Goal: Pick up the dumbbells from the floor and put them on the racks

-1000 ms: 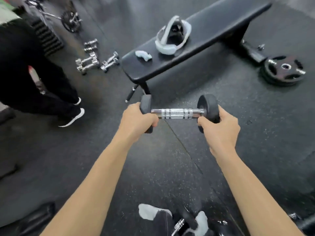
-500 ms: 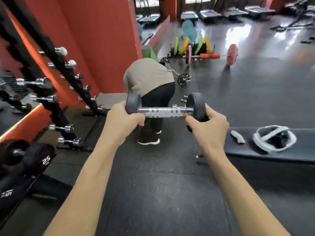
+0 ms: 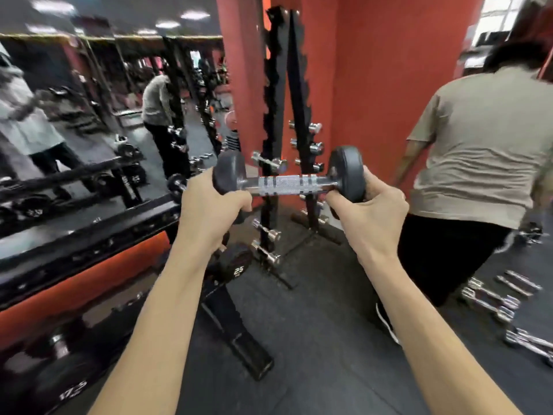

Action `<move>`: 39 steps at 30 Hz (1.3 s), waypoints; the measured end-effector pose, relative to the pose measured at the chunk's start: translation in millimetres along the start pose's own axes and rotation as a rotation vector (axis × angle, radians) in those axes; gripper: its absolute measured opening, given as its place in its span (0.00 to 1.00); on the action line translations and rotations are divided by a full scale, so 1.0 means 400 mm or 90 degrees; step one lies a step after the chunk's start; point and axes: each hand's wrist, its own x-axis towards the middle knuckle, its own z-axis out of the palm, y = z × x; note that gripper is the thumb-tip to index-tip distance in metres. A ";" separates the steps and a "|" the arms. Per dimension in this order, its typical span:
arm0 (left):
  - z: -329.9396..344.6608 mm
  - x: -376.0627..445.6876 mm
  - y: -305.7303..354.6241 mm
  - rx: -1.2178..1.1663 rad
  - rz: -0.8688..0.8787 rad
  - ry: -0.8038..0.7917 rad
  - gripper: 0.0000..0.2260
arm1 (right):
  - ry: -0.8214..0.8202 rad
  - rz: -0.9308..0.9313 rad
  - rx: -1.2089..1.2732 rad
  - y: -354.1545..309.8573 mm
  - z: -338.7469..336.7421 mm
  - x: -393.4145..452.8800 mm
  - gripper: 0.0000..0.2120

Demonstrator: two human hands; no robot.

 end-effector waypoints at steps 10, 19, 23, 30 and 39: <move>-0.301 0.252 -0.121 0.084 -0.064 0.246 0.11 | -0.189 -0.015 0.198 -0.065 0.563 0.099 0.10; -0.586 0.456 -0.264 0.111 -0.064 0.318 0.14 | -0.306 0.006 0.280 -0.175 0.991 0.059 0.09; -0.690 0.596 -0.375 0.107 -0.056 0.292 0.15 | -0.271 -0.003 0.262 -0.184 1.174 0.046 0.04; -0.825 0.882 -0.587 0.096 -0.085 0.200 0.14 | -0.217 0.037 0.186 -0.156 1.483 0.025 0.09; -0.874 1.212 -0.936 0.090 -0.185 0.152 0.11 | -0.206 0.082 0.127 0.009 1.884 0.028 0.17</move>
